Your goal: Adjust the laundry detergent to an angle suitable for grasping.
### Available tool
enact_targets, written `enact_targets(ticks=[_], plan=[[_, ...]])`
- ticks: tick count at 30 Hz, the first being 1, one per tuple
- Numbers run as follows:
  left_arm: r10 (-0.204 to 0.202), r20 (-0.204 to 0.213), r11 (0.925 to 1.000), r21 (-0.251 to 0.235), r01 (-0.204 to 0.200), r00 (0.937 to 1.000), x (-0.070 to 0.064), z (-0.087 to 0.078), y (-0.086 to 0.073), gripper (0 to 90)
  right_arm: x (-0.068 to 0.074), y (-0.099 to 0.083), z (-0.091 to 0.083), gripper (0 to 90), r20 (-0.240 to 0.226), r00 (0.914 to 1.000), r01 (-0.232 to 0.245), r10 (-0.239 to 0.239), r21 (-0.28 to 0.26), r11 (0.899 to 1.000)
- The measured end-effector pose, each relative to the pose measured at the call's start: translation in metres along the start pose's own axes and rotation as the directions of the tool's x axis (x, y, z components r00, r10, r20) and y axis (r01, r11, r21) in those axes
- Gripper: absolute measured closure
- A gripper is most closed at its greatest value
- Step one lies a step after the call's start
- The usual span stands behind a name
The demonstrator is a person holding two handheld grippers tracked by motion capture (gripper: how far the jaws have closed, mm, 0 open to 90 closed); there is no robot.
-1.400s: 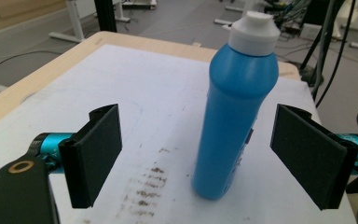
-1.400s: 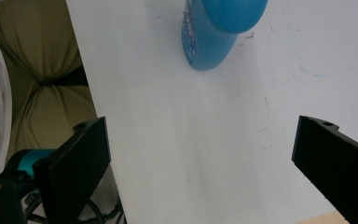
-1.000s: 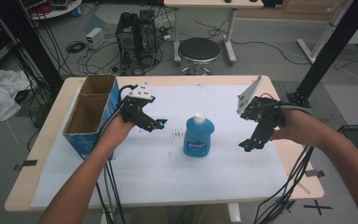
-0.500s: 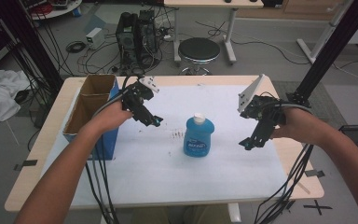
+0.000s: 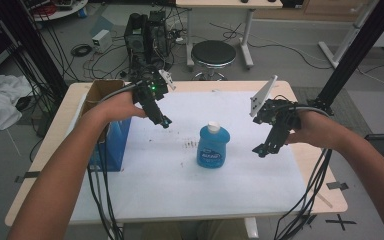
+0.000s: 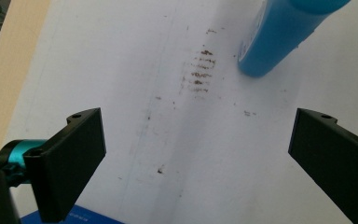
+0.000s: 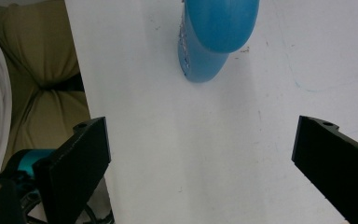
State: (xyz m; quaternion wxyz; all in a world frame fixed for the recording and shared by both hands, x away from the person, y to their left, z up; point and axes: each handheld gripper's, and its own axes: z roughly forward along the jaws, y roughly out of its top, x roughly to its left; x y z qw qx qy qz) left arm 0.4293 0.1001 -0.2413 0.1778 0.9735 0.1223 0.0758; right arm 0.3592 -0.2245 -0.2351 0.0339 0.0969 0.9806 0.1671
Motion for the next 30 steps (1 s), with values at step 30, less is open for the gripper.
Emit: enact_targets(ticks=[30], plan=[[0.095, 0.13, 0.9941, 0.04, -0.101, 0.987, -0.061, -0.008, -0.032, 3.8, -0.04, 0.013, -0.005, 3.3, 0.014, 0.9999, -0.003, 0.004, -0.024, 1.0]])
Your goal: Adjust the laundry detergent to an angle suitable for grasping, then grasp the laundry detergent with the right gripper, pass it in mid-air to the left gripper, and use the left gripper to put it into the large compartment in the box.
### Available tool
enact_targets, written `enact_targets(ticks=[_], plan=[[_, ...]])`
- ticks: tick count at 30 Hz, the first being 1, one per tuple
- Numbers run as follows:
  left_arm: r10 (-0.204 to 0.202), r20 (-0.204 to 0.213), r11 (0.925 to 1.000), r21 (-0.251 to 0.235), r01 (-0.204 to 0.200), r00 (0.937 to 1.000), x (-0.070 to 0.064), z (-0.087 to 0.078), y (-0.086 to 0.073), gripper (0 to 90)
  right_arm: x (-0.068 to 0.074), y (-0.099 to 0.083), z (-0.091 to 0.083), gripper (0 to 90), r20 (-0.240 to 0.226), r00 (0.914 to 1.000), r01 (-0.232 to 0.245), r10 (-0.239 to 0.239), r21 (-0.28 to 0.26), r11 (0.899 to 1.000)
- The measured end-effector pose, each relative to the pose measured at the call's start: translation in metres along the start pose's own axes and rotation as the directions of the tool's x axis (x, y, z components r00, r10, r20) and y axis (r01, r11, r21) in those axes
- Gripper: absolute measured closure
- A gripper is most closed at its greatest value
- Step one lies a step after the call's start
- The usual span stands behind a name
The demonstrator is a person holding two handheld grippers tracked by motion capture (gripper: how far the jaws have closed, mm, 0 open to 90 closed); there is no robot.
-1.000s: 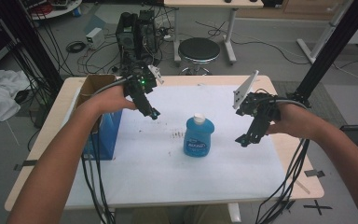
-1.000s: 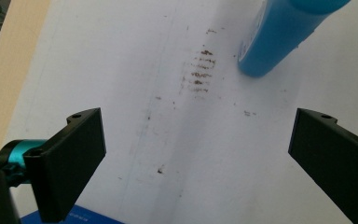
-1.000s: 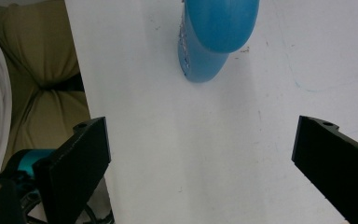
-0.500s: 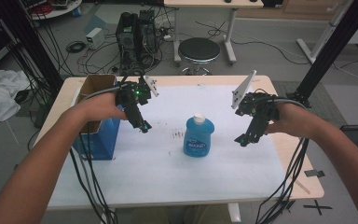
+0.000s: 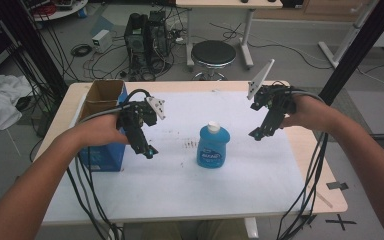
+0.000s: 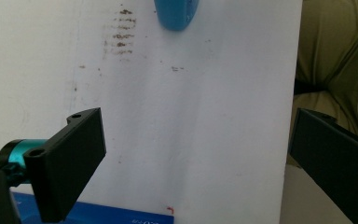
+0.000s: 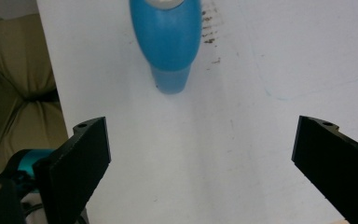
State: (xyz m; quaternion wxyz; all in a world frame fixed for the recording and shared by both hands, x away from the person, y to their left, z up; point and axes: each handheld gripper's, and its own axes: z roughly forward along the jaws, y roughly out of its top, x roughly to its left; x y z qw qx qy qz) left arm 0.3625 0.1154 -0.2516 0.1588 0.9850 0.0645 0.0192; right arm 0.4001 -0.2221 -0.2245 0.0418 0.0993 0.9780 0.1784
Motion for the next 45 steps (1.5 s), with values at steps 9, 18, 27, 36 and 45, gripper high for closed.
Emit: enact_targets(ticks=[9, 18, 27, 36, 45], plan=[[0.009, -0.007, 1.0, -0.004, -0.009, 0.9999, -0.006, 0.0, -0.002, 3.8, -0.019, 0.009, -0.003, 3.3, 0.008, 0.9997, -0.021, 0.021, -0.008, 1.0], [0.002, -0.015, 0.9998, -0.02, -0.002, 0.9999, -0.008, -0.001, -0.001, 3.8, -0.019, 0.006, -0.004, 3.3, 0.01, 0.9998, -0.018, 0.018, -0.002, 1.0], [0.004, -0.018, 0.9996, -0.029, -0.004, 0.9998, -0.008, 0.001, 0.003, 3.9, -0.017, 0.002, -0.007, 3.3, 0.015, 0.9998, -0.016, 0.016, 0.003, 1.0], [-0.008, -0.02, 0.9994, -0.035, 0.007, 0.9998, -0.007, 0.0, -0.002, 3.8, -0.015, 0.002, -0.007, 3.3, 0.021, 0.9997, -0.015, 0.015, 0.011, 1.0], [-0.006, -0.026, 0.9987, -0.05, 0.005, 0.9996, -0.007, 0.0, -0.001, 3.9, -0.013, -0.001, -0.009, 3.3, 0.026, 0.9995, -0.016, 0.016, 0.004, 1.0]])
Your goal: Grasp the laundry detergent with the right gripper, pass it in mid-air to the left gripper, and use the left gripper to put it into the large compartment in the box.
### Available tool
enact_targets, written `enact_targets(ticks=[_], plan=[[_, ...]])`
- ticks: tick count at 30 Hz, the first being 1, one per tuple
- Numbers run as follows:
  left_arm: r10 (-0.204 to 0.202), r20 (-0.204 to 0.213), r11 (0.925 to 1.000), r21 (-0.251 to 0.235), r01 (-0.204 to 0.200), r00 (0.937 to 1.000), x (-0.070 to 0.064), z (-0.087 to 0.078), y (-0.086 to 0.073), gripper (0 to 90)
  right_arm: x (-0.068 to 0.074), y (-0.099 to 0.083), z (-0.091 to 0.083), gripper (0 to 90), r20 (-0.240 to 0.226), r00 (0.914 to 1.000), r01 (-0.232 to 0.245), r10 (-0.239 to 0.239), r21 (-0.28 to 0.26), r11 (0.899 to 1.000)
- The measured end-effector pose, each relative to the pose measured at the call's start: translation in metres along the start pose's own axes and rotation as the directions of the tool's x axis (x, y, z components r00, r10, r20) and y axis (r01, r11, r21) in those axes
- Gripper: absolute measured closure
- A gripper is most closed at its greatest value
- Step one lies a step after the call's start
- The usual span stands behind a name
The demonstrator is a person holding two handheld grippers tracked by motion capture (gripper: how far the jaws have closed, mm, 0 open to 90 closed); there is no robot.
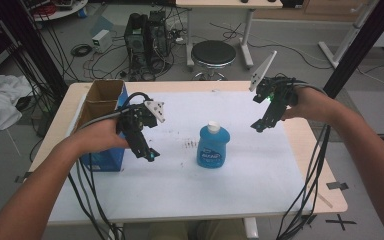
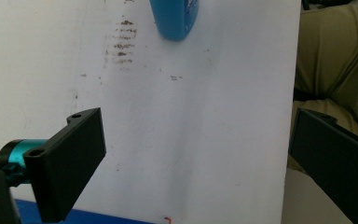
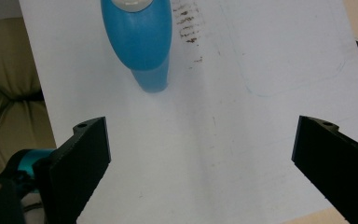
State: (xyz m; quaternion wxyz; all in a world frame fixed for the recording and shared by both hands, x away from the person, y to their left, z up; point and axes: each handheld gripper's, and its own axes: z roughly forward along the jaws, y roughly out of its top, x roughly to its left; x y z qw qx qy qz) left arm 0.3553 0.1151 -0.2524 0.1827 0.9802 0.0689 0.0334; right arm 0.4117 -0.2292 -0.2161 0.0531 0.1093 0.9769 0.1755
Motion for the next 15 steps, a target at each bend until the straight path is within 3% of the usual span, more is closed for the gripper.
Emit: enact_targets(ticks=[2, 3, 6, 8, 15], plan=[[0.019, 0.0, 0.9996, 0.02, -0.019, 0.9998, 0.002, -0.001, 0.001, 3.8, 0.0, -0.002, -0.001, 3.3, -0.001, 1.0, -0.002, 0.002, -0.004, 1.0], [-0.009, -0.004, 0.9999, -0.006, 0.009, 1.0, 0.0, 0.001, 0.0, 3.8, 0.001, -0.002, 0.0, 3.3, 0.0, 1.0, -0.007, 0.007, -0.005, 1.0], [0.013, -0.004, 0.9999, 0.005, -0.013, 0.9999, 0.001, 0.0, 0.0, 3.9, 0.002, -0.006, 0.001, 3.3, -0.009, 1.0, -0.002, 0.002, -0.013, 1.0], [0.001, -0.008, 0.9999, -0.011, -0.001, 1.0, 0.001, 0.002, -0.001, 3.8, 0.005, -0.009, 0.005, 3.3, -0.02, 0.9998, -0.001, 0.001, -0.028, 1.0], [0.034, -0.004, 0.9993, 0.015, -0.034, 0.9994, 0.004, 0.003, 0.001, 3.8, 0.013, -0.021, 0.017, 3.3, -0.05, 0.9988, -0.005, 0.002, -0.067, 0.998]])
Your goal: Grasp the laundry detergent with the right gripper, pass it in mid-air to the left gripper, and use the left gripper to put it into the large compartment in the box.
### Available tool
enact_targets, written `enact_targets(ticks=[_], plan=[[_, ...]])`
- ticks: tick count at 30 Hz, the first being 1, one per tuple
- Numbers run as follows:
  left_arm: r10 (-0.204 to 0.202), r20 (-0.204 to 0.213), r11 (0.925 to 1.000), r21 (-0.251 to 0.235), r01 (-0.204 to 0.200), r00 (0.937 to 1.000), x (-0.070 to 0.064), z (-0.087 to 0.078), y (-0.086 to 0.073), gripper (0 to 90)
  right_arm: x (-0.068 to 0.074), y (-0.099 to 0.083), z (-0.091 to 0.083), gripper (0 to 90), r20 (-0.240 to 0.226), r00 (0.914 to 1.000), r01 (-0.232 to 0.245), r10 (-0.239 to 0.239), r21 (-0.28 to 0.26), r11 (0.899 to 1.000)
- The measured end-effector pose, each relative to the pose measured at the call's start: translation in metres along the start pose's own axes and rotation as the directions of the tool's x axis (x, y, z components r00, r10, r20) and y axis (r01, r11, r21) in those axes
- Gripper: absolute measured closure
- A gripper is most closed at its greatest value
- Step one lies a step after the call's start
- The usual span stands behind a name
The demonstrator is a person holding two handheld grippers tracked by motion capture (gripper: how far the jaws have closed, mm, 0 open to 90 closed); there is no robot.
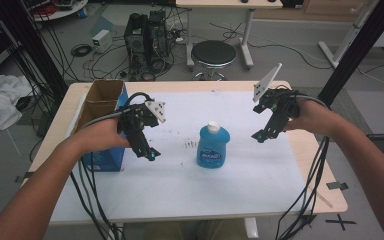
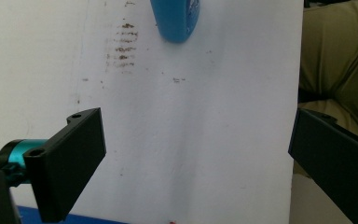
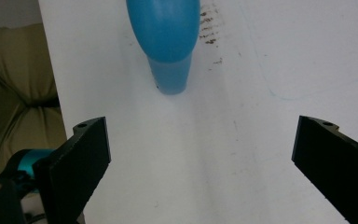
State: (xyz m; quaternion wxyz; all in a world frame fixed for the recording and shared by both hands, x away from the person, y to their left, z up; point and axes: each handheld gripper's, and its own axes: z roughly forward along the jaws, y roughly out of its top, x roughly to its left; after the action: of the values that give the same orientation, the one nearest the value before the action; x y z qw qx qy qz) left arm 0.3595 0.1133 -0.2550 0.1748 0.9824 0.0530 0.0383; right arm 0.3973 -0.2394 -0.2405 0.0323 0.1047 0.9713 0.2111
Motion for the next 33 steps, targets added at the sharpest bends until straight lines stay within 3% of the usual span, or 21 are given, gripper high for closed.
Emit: enact_targets(ticks=[6, 8, 9, 10, 15, 19, 20, 23, 25, 26, 27, 30, 32, 33], plan=[[-0.002, 0.007, 0.9999, -0.01, 0.002, 1.0, 0.0, 0.003, 0.0, 3.9, 0.005, -0.012, 0.007, 3.3, -0.016, 0.9994, -0.03, 0.03, -0.033, 0.999], [-0.001, 0.004, 1.0, -0.003, 0.001, 1.0, 0.001, 0.002, 0.001, 3.8, 0.004, -0.016, 0.01, 3.3, -0.02, 0.9996, -0.022, 0.021, -0.061, 0.998], [-0.021, 0.005, 0.9995, -0.025, 0.021, 0.9998, 0.0, 0.004, 0.0, 3.9, 0.005, -0.018, 0.012, 3.3, -0.024, 0.9991, -0.037, 0.035, -0.081, 0.996], [0.0, 0.0, 1.0, -0.001, 0.0, 1.0, 0.001, 0.002, 0.0, 3.8, 0.004, -0.02, 0.014, 3.3, -0.029, 0.9991, -0.032, 0.03, -0.098, 0.995], [-0.002, 0.014, 0.9999, -0.011, 0.002, 0.9999, 0.0, 0.003, 0.0, 3.8, 0.007, -0.029, 0.027, 3.3, -0.051, 0.9979, -0.048, 0.04, -0.155, 0.987], [-0.014, 0.008, 0.9997, -0.022, 0.014, 0.9999, -0.001, 0.005, 0.0, 3.8, 0.007, -0.035, 0.035, 3.3, -0.061, 0.9968, -0.065, 0.052, -0.245, 0.967], [-0.003, 0.003, 1.0, -0.007, 0.003, 1.0, 0.0, 0.004, 0.0, 3.9, 0.007, -0.037, 0.038, 3.3, -0.061, 0.9973, -0.055, 0.041, -0.265, 0.963], [0.0, 0.004, 1.0, -0.001, 0.0, 1.0, 0.001, 0.003, 0.0, 3.8, 0.008, -0.039, 0.048, 3.3, -0.063, 0.9972, -0.057, 0.04, -0.295, 0.954], [-0.002, 0.004, 1.0, -0.004, 0.002, 1.0, 0.001, 0.003, 0.0, 3.9, 0.006, -0.041, 0.054, 3.3, -0.062, 0.998, -0.028, 0.01, -0.308, 0.951], [-0.026, 0.006, 0.9993, -0.029, 0.026, 0.9997, 0.0, 0.005, -0.001, 3.8, 0.007, -0.042, 0.057, 3.3, -0.063, 0.9979, -0.033, 0.013, -0.32, 0.947], [-0.005, 0.001, 0.9999, -0.009, 0.005, 1.0, 0.001, 0.004, 0.0, 3.9, 0.006, -0.042, 0.06, 3.3, -0.065, 0.9979, -0.024, 0.002, -0.329, 0.944], [-0.003, 0.004, 0.9999, -0.015, 0.003, 1.0, 0.002, 0.004, -0.001, 3.8, 0.007, -0.043, 0.068, 3.3, -0.068, 0.9977, -0.031, 0.008, -0.344, 0.939], [-0.007, 0.007, 0.9999, -0.01, 0.007, 1.0, 0.002, 0.004, -0.001, 3.8, 0.006, -0.044, 0.072, 3.3, -0.064, 0.998, -0.023, 0.0, -0.37, 0.929], [-0.006, 0.005, 1.0, -0.005, 0.006, 1.0, 0.002, 0.003, -0.001, 3.8, 0.006, -0.044, 0.075, 3.3, -0.063, 0.998, -0.026, 0.001, -0.393, 0.919]])
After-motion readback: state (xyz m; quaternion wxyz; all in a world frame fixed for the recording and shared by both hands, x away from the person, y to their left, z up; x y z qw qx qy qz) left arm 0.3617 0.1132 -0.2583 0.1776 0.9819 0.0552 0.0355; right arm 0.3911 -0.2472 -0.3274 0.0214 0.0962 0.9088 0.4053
